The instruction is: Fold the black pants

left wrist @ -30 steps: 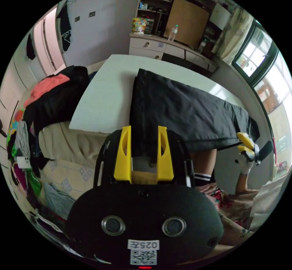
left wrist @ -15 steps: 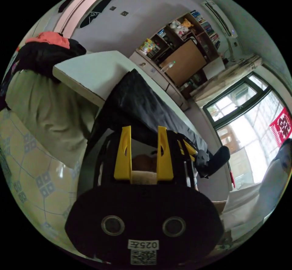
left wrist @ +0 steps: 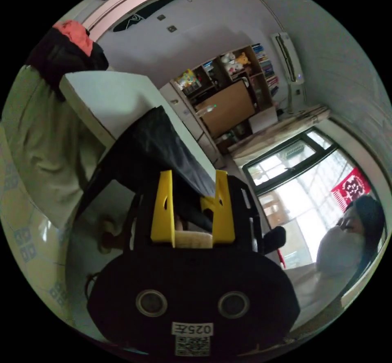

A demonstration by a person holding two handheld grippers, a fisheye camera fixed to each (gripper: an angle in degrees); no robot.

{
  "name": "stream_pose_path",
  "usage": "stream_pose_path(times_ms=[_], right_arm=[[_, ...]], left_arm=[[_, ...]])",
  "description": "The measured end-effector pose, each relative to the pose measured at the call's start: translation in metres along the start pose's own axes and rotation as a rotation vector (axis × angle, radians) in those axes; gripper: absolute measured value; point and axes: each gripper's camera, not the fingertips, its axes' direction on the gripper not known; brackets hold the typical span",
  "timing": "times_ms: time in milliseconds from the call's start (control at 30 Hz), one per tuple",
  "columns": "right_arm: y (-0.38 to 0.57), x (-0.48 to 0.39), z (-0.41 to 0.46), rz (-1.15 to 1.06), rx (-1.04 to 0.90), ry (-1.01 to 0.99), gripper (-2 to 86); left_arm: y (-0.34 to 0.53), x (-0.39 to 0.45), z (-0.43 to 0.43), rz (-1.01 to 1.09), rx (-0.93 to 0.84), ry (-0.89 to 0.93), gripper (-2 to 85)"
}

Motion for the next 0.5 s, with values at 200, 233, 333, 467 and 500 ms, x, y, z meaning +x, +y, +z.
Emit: stream_pose_path(times_ms=[200,233,333,467,500], right_arm=[[0.0,0.026,-0.001,0.02,0.007,-0.124,-0.9],[0.006,0.035,0.003,0.061,-0.002,-0.17,-0.8],[0.033,0.076,-0.017,0.251,0.005,-0.219,-0.7],[0.105,0.17,-0.122,0.483,0.002,-0.01,-0.8],[0.118,0.188,-0.139,0.523,-0.017,0.071,-0.9]], left_arm=[[-0.02,0.009,0.018,0.028,0.001,-0.063,1.2],[-0.024,0.013,0.022,0.048,-0.005,-0.048,0.2],[-0.024,0.038,0.012,0.119,0.063,-0.064,-0.6],[0.004,0.063,-0.014,0.193,0.165,-0.123,-0.8],[0.009,0.061,-0.014,0.177,0.165,-0.137,-0.9]])
